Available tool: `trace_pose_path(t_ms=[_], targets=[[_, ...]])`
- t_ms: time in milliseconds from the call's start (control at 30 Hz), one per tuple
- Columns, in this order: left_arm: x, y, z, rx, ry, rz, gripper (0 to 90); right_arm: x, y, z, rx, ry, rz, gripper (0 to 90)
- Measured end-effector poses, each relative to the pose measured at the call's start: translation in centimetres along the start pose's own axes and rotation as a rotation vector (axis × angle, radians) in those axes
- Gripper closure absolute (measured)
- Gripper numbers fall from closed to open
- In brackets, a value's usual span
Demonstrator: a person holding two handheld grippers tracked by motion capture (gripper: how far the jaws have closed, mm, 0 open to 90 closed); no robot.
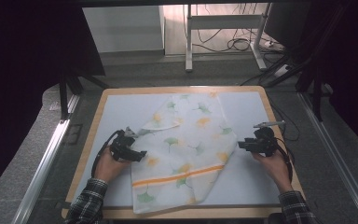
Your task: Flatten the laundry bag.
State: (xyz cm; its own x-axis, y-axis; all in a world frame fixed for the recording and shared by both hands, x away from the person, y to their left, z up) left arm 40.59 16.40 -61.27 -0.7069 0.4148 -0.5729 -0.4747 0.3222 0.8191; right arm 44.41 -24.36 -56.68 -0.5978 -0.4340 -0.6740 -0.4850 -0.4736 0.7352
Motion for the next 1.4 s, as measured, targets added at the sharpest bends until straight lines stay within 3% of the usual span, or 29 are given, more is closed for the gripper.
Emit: trace_pose_path(t_ms=[33,67,100,167,333,433,500,533,600,767,833,867,900,1067,1200,1333,1367,1400], targets=[[0.0,0.0,0.0,0.001,0.001,-0.011,20.6,0.0,-0.1,0.4,-0.038,0.010,-0.004,56.3],[0.0,0.0,0.0,0.001,0.001,-0.011,21.4,0.0,-0.1,0.4,-0.038,0.010,-0.004,56.3],[0.0,0.0,0.0,0.007,0.008,-0.009,21.3,0.1,0.0,1.3,-0.086,0.038,0.004,49.4],[0.1,-0.1,0.0,0.014,0.014,-0.009,21.3,0.2,0.1,2.4,-0.129,0.086,0.008,43.0],[0.1,-0.1,0.0,0.022,0.021,-0.010,21.6,0.0,-1.1,3.5,-0.132,0.171,0.012,27.8],[0.2,-0.1,0.0,0.040,0.034,-0.011,22.3,-0.4,-2.1,3.7,-0.152,0.172,0.022,27.7],[0.2,-0.1,0.1,0.052,0.044,-0.012,23.8,-0.6,-2.2,4.1,-0.169,0.176,0.023,37.9],[0.2,-0.1,0.1,0.058,0.047,-0.011,23.8,-0.8,-2.0,4.6,-0.193,0.169,0.022,44.4],[0.2,-0.1,0.0,0.064,0.050,-0.011,25.1,-1.2,-1.4,5.5,-0.232,0.158,0.019,47.7],[0.2,-0.1,0.0,0.068,0.054,-0.008,25.4,-2.6,0.3,7.4,-0.268,0.179,-0.009,46.6],[0.2,-0.2,0.0,0.068,0.059,-0.008,25.7,-4.0,1.8,8.8,-0.268,0.212,-0.018,47.2],[0.2,-0.2,0.0,0.068,0.059,-0.008,25.7,-4.0,1.8,8.8,-0.268,0.212,-0.018,47.2],[0.2,-0.2,0.0,0.069,0.061,-0.007,25.6,-5.3,3.1,9.7,-0.259,0.235,-0.031,49.7],[0.2,-0.1,0.0,0.069,0.056,0.002,25.7,-8.4,4.9,11.0,-0.219,0.283,-0.056,50.3],[0.3,-0.1,0.0,0.070,0.057,0.002,25.6,-10.3,4.5,11.3,-0.179,0.305,-0.069,47.3],[0.2,-0.1,0.0,0.062,0.057,-0.004,25.5,-9.9,3.2,10.6,-0.128,0.300,-0.025,46.1],[0.1,0.0,-0.1,0.050,0.032,-0.008,25.5,-8.9,2.7,9.8,-0.082,0.305,-0.004,44.4],[0.1,0.0,-0.1,0.050,0.032,-0.008,25.5,-8.9,2.7,9.8,-0.082,0.305,-0.004,44.4]])
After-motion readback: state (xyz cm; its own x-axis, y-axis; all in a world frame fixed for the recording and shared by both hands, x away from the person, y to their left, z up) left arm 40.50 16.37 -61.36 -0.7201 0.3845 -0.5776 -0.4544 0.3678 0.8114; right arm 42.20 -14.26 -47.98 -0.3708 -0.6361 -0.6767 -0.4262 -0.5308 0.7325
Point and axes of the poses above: each handheld gripper's, and its own axes: y roughly backward along the jaws, x roughly out of its underside, z roughly to its left, the point moved 10 cm from there along -y, roughly forward along the jaws, and after that the axes turned 8 degrees about y, right-handed, at the moved point
